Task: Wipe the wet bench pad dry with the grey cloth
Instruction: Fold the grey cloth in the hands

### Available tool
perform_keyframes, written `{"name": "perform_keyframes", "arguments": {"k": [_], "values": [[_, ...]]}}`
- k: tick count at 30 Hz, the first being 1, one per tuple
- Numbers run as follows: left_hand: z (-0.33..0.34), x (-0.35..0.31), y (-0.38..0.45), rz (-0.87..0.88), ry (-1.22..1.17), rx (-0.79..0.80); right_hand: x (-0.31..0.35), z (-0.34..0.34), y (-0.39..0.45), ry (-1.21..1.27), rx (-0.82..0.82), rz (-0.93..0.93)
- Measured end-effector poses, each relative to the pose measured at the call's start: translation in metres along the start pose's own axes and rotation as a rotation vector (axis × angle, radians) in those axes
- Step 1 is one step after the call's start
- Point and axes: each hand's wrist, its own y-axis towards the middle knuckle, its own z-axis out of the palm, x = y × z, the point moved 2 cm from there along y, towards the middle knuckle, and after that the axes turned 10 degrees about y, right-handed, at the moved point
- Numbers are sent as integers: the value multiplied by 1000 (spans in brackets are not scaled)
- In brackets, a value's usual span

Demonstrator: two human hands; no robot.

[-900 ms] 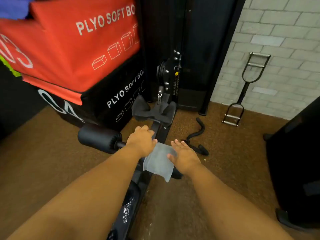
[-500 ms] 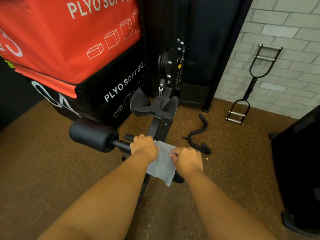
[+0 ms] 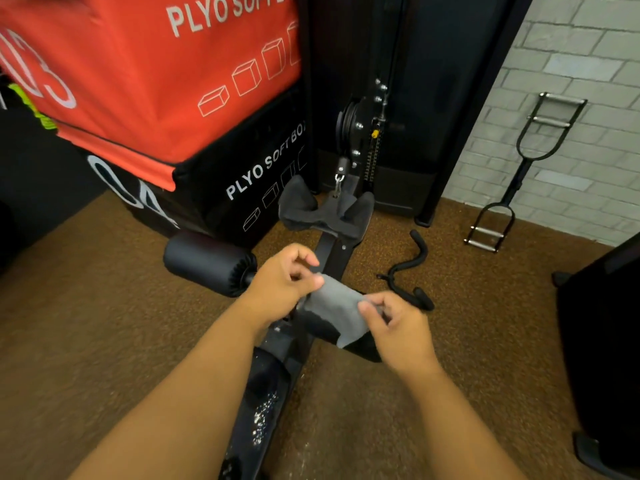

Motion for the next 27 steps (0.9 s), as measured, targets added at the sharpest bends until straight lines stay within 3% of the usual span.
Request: {"name": "perform_keyframes", "arguments": {"k": [5, 9, 14, 19, 23, 27], "values": [[-24, -29, -19, 77, -274, 49, 43, -9, -1, 728, 249, 244], [-39, -45, -39, 108, -545, 90, 65, -9, -4, 1059, 324, 354], [-50, -60, -59, 125, -585, 223, 80, 2, -7, 1155, 319, 394], [-52, -64, -69, 129, -461, 86, 81, 9, -23, 1279, 442, 443], [-53, -66, -80, 157, -500, 64, 77, 19, -41, 1588, 546, 375], [-55, -60, -85, 167, -466, 53, 78, 55, -56, 1716, 589, 386]]}}
